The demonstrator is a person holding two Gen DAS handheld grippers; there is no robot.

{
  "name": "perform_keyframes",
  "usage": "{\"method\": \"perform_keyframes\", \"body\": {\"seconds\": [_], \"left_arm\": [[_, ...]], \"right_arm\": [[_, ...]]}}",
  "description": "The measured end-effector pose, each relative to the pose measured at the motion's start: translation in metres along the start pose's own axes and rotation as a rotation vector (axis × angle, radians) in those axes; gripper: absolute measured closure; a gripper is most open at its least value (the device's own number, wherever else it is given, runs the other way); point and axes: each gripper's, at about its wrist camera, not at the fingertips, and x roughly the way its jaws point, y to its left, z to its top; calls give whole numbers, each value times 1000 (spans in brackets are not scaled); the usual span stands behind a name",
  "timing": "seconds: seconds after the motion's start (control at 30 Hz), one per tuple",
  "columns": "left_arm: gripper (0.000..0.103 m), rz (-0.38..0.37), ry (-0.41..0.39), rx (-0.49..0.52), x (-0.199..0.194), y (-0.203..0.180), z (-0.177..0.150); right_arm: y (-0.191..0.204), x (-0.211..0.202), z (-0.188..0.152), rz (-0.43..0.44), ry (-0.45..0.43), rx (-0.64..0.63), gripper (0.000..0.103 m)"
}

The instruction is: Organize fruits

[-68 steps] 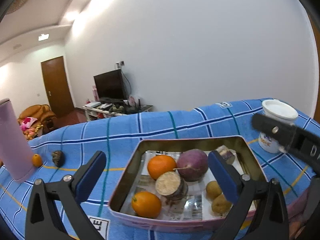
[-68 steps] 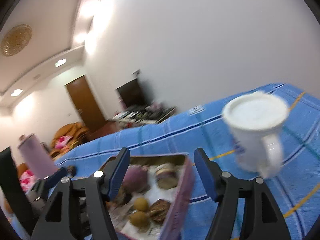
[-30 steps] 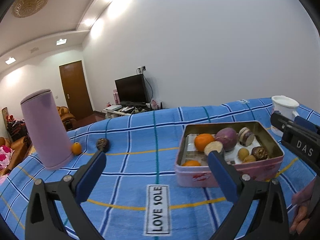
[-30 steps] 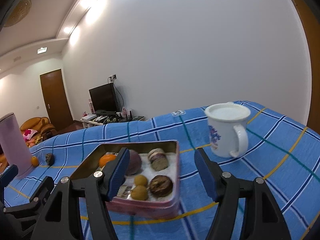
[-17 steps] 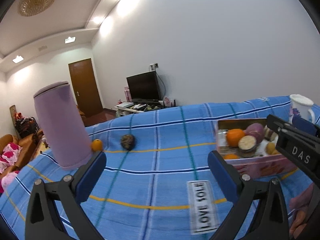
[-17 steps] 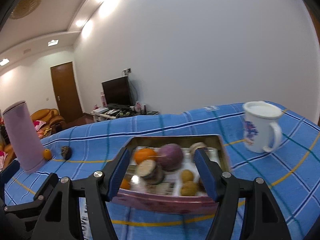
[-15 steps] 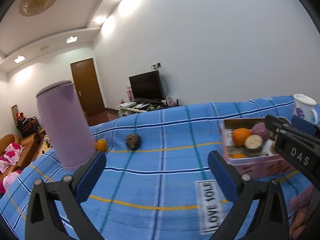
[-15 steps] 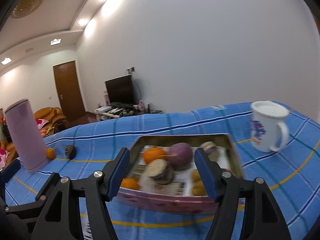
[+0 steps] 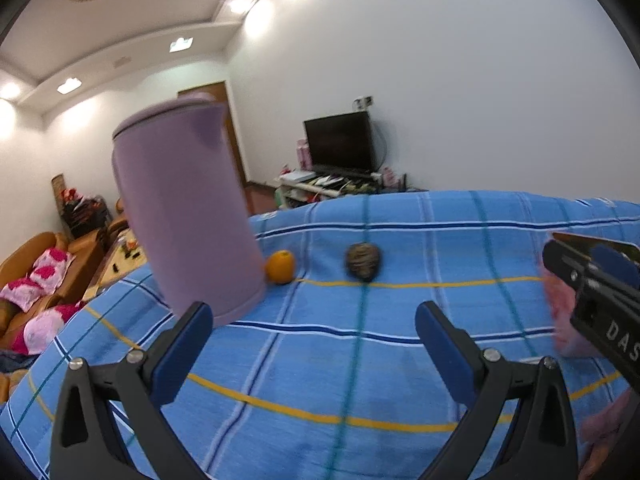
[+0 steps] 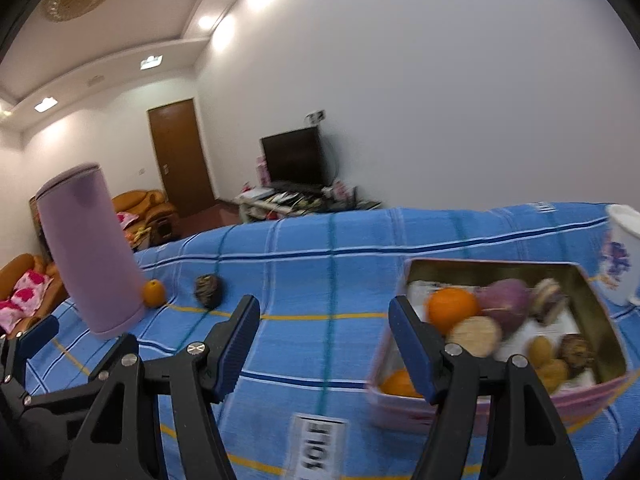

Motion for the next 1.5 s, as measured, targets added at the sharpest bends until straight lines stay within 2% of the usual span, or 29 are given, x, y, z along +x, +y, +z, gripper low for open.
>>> {"method": "perform_keyframes", "body": {"seconds": [0.13, 0.43, 0.7, 0.9, 0.93, 1.03, 1.13, 1.2, 1.23, 1.33, 1.43, 1.5], "left_arm": [[0, 33, 49, -31, 24, 23, 5], [0, 93, 155, -28, 66, 59, 13], [4, 65, 227, -162, 91, 92, 2], [5, 39, 261, -217, 98, 102, -3], [5, 44, 261, -214, 98, 101, -3], [5, 35, 258, -183, 97, 95, -2], [5, 45, 254, -156, 95, 89, -1], [9, 49, 249, -121, 95, 82, 1], [12, 47, 244, -84, 94, 75, 3], [13, 38, 210, 57, 93, 45, 11], [13, 95, 179, 202, 101, 10, 18], [15, 116, 202, 259, 113, -10, 23]], "right_arm": [[23, 27, 2, 42, 69, -15, 35], [62, 108, 9, 129, 271, 4, 35], [109, 172, 18, 198, 382, -52, 35], [135, 204, 16, 192, 446, -110, 35], [137, 205, 17, 184, 443, -120, 39], [139, 208, 17, 145, 447, -143, 57], [136, 206, 18, 173, 453, -148, 57], [129, 198, 18, 169, 441, -152, 57], [124, 191, 18, 167, 431, -144, 57], [100, 169, 17, 153, 383, -100, 57], [73, 139, 11, 125, 345, -63, 57], [54, 120, 8, 116, 327, -34, 57]]}}
